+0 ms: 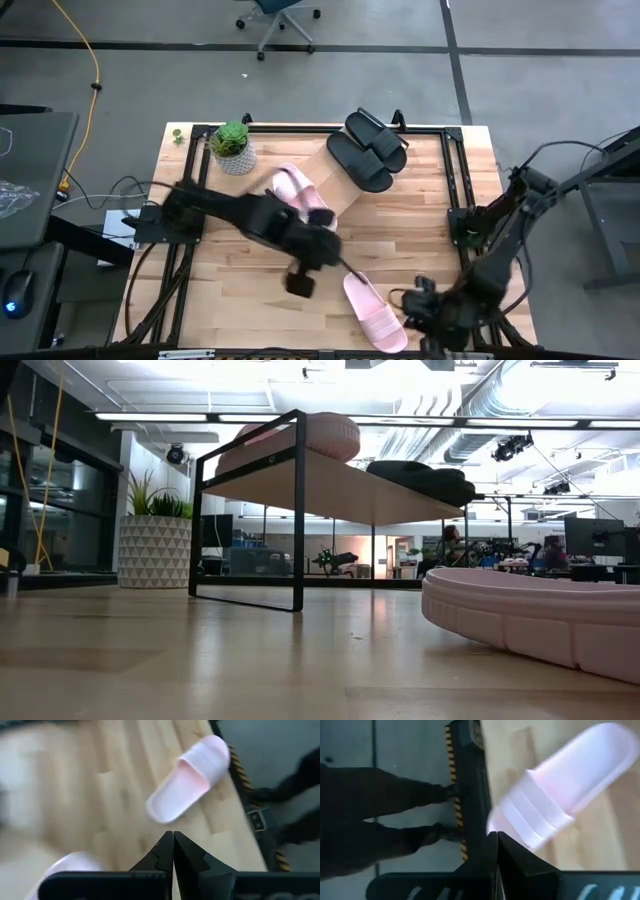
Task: Pick and place slides into the shelf
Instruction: Put the pink slide on the shelf
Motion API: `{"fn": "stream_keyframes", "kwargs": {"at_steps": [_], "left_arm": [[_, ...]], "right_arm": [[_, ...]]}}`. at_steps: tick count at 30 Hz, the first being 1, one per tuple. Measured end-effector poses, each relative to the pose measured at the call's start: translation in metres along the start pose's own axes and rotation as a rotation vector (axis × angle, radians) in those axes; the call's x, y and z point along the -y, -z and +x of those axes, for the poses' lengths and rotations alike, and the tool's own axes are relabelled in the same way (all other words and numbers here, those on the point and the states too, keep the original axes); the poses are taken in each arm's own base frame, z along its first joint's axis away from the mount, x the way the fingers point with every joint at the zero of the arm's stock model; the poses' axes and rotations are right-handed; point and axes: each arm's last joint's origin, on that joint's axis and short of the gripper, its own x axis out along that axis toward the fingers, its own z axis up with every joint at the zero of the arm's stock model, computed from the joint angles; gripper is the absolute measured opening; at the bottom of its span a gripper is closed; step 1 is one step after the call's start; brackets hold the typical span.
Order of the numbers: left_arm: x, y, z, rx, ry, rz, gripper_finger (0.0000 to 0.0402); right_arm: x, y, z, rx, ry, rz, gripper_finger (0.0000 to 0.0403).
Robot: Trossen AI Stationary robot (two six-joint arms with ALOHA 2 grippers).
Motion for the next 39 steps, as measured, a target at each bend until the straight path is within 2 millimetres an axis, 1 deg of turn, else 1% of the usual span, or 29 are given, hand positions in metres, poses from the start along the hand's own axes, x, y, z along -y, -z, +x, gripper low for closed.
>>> {"fn": "stream_keyframes", "kwargs": {"at_steps": [3,6,8,11,14,16,18,20,22,24,26,30,35,39], "left_arm": [[0.002,0.012,-0.045,0.027,-0.111,0.019,0.0000],[0.006,0.024,-0.081,0.054,-0.198,0.038,0.0000],[0.008,0.032,-0.099,0.065,-0.228,0.053,0.0000],[0.016,0.043,-0.114,0.036,-0.233,0.096,0.0000],[0.029,0.051,-0.116,-0.013,-0.215,0.153,0.0000],[0.039,0.052,-0.117,-0.007,-0.198,0.207,0.0000],[0.048,0.054,-0.119,-0.005,-0.182,0.267,0.0000],[0.055,0.055,-0.119,-0.007,-0.177,0.313,0.0000],[0.061,0.058,-0.121,-0.007,-0.174,0.351,0.0000],[0.064,0.061,-0.125,0.004,-0.183,0.374,0.0000],[0.067,0.065,-0.131,0.015,-0.182,0.393,0.0000],[0.068,0.067,-0.130,0.004,-0.181,0.412,0.0000],[0.067,0.068,-0.131,0.008,-0.182,0.392,0.0000],[0.066,0.068,-0.131,0.013,-0.197,0.355,0.0000]], "right_arm": [[-0.004,-0.011,0.021,-0.011,-0.047,0.025,0.0001],[-0.004,-0.025,0.034,0.016,-0.085,0.068,0.0001],[0.001,-0.036,0.040,0.030,-0.091,0.102,0.0003],[0.016,-0.053,0.048,-0.002,-0.062,0.167,0.0015],[0.028,-0.068,0.056,-0.042,-0.076,0.269,0.0036],[0.028,-0.075,0.059,-0.026,-0.119,0.341,0.0052],[0.023,-0.079,0.061,-0.003,-0.176,0.407,0.0065],[0.020,-0.078,0.062,-0.013,-0.188,0.455,0.0075],[0.022,-0.075,0.062,-0.035,-0.158,0.488,0.0079],[0.029,-0.071,0.063,-0.096,-0.101,0.507,0.0080],[0.039,-0.073,0.065,-0.178,-0.066,0.524,0.0081],[0.060,-0.085,0.075,-0.299,-0.057,0.471,0.0081],[0.080,-0.104,0.073,-0.325,-0.138,0.363,0.0081],[0.098,-0.110,0.073,-0.406,-0.171,0.251,0.0094]]}}
